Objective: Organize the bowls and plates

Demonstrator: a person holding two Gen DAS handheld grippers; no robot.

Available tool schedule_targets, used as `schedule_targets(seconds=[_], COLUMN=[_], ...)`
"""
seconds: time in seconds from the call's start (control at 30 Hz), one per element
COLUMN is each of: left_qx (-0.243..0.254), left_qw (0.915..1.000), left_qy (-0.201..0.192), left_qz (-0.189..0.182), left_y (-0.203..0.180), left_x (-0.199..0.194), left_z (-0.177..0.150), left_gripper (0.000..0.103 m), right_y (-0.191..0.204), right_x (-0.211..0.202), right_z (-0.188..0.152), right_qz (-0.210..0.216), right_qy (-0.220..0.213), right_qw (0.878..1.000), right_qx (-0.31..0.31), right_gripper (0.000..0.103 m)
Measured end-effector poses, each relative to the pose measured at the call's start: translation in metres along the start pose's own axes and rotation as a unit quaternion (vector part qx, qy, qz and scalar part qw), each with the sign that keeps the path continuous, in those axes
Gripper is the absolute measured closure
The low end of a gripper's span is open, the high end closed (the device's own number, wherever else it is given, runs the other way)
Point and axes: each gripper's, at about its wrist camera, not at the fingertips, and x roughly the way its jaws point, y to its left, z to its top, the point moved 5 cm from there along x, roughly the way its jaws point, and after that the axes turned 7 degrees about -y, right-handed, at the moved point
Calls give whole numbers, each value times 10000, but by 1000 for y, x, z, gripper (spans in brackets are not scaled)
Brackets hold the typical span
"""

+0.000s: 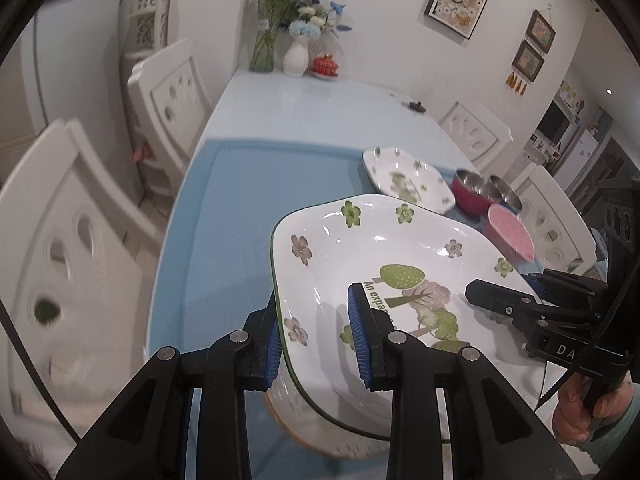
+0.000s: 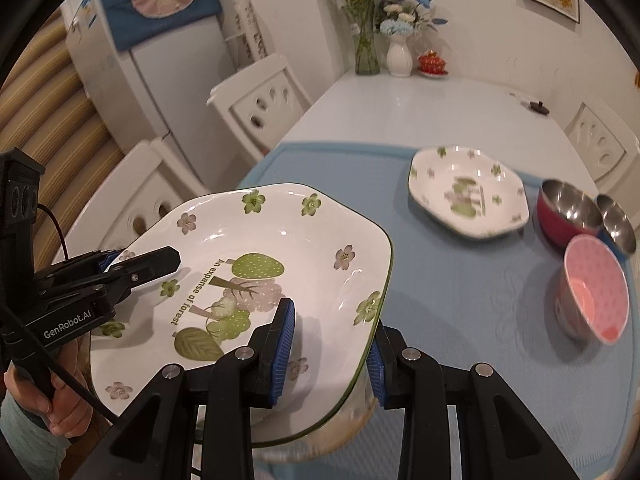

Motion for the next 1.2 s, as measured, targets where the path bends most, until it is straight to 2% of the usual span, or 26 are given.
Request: schedule_targets(seconds=[0.23, 0.6, 0.87, 1.2], left_qx=[-120, -124, -111, -176], left_qw=[9995, 9979, 9963, 9955], left_qy=[298, 635, 842, 932], left_qz=[30, 94, 92, 72], left_y=[-5, -4, 2, 7], left_x=[-4, 12, 25, 32], left_z=[-46, -83, -94, -98], left_gripper=[76, 76, 77, 77], right_y=[1, -5, -6, -7], right_x=[-4, 13, 26, 33], right_z=[-47, -93, -105, -100], right_qz=[41, 34, 4, -80], right_qy=[364, 805, 961, 1006], right_qw=[9993, 9967, 9954, 9948], right_qx=[-9, 27, 47, 123], right_gripper=[71, 71, 71, 71])
